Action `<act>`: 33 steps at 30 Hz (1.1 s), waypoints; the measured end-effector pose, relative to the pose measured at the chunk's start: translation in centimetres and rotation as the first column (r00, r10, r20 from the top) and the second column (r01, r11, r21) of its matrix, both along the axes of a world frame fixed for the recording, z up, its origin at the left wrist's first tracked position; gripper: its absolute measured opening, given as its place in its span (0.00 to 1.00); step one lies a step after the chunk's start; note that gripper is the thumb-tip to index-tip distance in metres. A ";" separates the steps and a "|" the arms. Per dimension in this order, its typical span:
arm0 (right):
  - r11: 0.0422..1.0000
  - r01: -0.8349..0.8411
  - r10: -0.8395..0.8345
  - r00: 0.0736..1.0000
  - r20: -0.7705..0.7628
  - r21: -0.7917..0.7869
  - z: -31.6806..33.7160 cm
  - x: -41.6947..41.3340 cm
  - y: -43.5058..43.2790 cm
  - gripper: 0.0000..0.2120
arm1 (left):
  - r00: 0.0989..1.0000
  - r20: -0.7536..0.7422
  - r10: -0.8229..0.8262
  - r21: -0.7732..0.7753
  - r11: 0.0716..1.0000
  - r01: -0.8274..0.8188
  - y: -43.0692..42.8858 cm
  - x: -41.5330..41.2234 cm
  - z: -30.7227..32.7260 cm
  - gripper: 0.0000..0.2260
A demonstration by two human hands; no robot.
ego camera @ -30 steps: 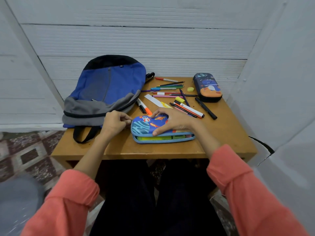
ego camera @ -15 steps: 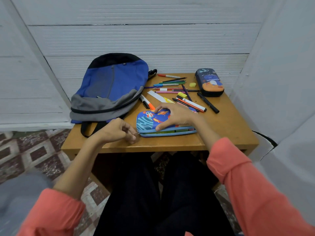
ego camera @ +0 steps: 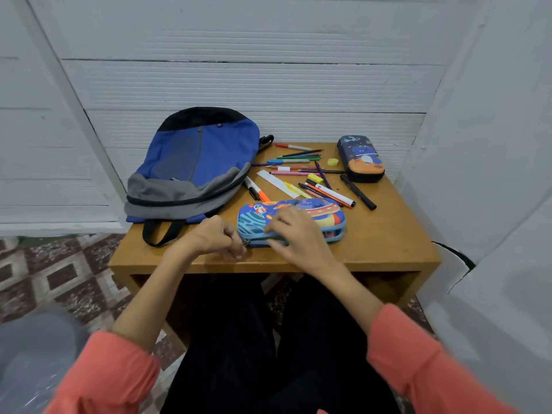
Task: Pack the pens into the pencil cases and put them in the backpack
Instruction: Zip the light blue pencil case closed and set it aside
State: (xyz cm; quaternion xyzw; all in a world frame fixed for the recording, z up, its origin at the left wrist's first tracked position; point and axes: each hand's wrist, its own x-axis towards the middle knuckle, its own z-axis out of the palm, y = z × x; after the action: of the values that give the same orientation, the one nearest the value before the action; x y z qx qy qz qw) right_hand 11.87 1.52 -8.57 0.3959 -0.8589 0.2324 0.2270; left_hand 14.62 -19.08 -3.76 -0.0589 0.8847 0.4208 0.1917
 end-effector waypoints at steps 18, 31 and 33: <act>0.908 0.164 -0.049 0.956 0.290 -0.387 -4.1 3.5 -5.5 0.03 | 0.906 -0.387 0.174 -0.082 0.972 -0.222 -2.5 -1.8 -1.6 0.04; 0.856 0.277 -0.041 0.878 0.477 -0.437 -3.8 2.7 -5.0 0.03 | 0.986 -0.135 0.101 0.099 0.991 -0.088 3.2 -5.6 -2.3 0.34; 0.867 0.271 -0.046 0.879 0.475 -0.418 -3.6 2.6 -4.9 0.03 | 0.986 -0.129 0.103 0.070 0.993 -0.094 3.0 -5.8 -2.4 0.34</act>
State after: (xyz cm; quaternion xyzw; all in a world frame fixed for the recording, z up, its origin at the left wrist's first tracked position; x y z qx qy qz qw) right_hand 14.51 -3.36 -12.15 0.1897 -0.8350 0.4997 0.1306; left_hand 8.85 -16.06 -6.16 -0.0683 0.8776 0.4609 0.1132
